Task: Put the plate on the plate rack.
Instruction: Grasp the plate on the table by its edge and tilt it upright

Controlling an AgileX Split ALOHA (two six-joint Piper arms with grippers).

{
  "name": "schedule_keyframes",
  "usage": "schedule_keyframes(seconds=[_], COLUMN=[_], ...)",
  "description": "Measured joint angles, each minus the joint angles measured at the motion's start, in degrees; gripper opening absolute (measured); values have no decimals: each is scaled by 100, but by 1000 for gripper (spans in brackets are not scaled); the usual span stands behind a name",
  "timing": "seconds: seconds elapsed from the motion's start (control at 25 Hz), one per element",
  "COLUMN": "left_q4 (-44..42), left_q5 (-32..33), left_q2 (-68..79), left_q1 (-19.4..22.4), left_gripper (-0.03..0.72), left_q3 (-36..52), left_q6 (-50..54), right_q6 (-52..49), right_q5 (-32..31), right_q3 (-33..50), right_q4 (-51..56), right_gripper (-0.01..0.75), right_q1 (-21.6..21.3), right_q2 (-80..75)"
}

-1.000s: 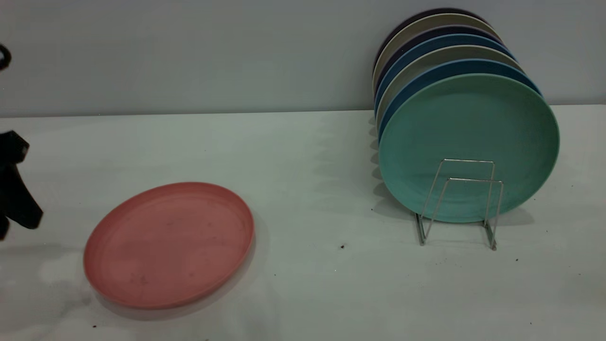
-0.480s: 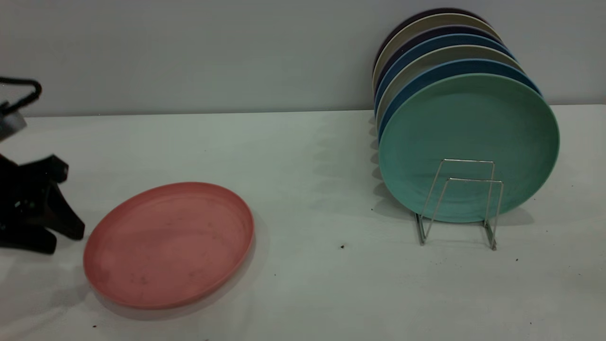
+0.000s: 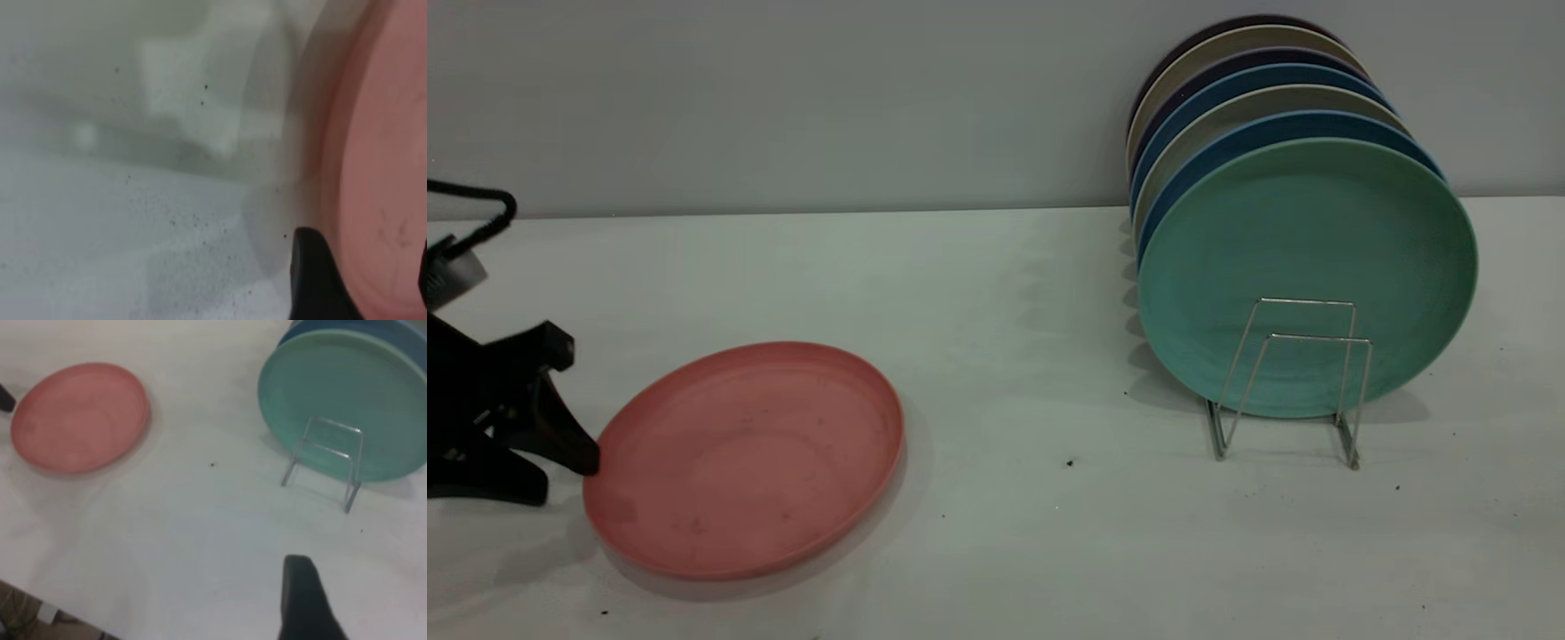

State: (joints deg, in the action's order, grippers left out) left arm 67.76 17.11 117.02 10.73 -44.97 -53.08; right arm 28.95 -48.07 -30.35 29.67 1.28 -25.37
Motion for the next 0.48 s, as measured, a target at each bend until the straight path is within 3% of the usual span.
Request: schedule_keyframes(seconds=[0.48], left_q4=[2054], left_q5=[253], left_q2=[510], left_q1=[0], left_gripper=[406], left_q3=[-6], left_q6=[-1767], right_q6=[58], right_q5=[303], right_q3=[0], right_q4=[4], right_gripper=[456], right_q1=[0], right_q2=[-11])
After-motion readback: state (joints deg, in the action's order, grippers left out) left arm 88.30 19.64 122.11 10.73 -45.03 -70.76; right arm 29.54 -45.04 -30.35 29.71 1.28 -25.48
